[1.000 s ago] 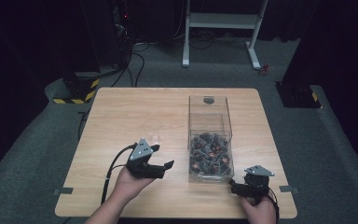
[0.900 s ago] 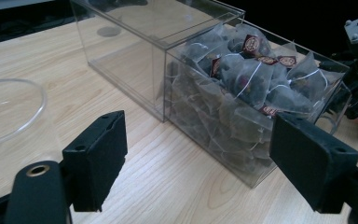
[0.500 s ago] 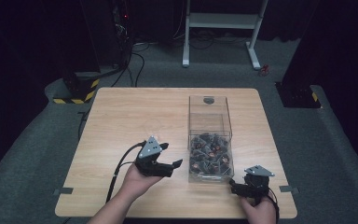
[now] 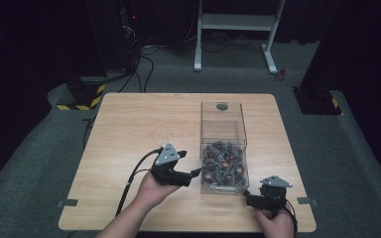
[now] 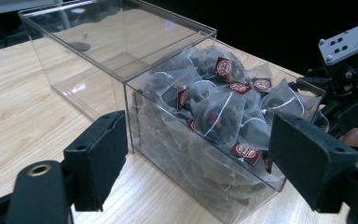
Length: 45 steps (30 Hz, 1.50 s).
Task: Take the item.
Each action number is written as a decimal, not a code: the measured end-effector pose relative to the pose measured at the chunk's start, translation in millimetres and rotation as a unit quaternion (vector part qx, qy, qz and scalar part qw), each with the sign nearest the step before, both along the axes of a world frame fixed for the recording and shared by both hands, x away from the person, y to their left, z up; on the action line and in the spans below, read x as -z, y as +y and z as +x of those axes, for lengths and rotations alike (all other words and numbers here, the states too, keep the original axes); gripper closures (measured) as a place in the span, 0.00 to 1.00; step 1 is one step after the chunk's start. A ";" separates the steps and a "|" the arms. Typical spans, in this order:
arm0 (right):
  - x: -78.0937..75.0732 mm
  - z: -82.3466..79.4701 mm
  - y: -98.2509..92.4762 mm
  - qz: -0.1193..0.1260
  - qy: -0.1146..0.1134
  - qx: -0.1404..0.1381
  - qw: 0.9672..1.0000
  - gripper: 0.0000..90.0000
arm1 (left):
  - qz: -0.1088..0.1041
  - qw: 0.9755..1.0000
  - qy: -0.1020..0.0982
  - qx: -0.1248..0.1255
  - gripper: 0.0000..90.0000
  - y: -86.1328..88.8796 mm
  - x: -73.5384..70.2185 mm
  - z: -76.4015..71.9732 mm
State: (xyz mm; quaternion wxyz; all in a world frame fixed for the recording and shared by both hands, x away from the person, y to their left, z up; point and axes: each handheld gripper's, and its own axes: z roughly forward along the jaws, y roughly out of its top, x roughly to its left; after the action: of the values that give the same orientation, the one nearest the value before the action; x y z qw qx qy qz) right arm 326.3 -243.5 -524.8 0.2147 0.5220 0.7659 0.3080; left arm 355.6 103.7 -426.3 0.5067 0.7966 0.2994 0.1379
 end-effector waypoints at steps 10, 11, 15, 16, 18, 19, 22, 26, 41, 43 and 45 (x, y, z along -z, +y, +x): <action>0.1 0.4 0.3 0.001 -0.001 0.000 1.000 0.09 | -0.003 1.000 0.008 0.004 0.23 -9.4 3.0 6.2; 0.1 0.4 0.3 0.001 -0.001 0.000 1.000 0.09 | -0.003 1.000 0.008 0.004 0.24 -9.4 3.0 6.2; 0.2 0.3 0.2 0.001 -0.001 -0.001 1.000 0.09 | -0.009 1.000 0.007 0.005 0.24 -14.5 4.2 9.8; 0.1 0.4 0.1 0.000 -0.001 -0.001 1.000 0.09 | -0.010 1.000 0.009 0.006 0.24 -15.7 4.7 10.6; 0.2 0.4 0.1 0.001 -0.001 -0.001 1.000 0.09 | -0.011 1.000 0.010 0.007 0.24 -17.0 5.1 11.0; 0.1 0.4 0.1 0.001 -0.001 -0.001 1.000 0.09 | -0.011 1.000 0.010 0.007 0.24 -18.1 5.4 11.5; 0.1 0.3 0.0 0.000 -0.001 -0.002 1.000 0.09 | -0.012 1.000 0.012 0.008 0.28 -21.1 7.1 14.0; 0.1 0.3 0.0 0.000 -0.001 -0.002 1.000 0.09 | -0.013 1.000 0.012 0.013 0.34 -23.2 8.5 16.1; 0.1 0.3 0.0 0.001 -0.001 -0.002 1.000 0.09 | -0.001 1.000 0.003 0.014 0.62 -31.8 11.8 19.7; 0.1 0.3 0.0 0.001 -0.001 -0.002 1.000 0.09 | -0.006 1.000 0.008 0.013 0.64 -32.4 12.5 20.6; 0.1 0.4 0.1 0.001 -0.001 -0.002 1.000 0.09 | -0.006 1.000 0.007 0.014 0.66 -33.6 13.3 21.7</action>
State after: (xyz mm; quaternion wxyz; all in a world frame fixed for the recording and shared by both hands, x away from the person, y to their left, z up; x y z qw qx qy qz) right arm 326.7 -243.5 -525.0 0.2145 0.5203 0.7664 0.3097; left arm 377.3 70.1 -439.6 0.5110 0.7988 0.2927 0.1231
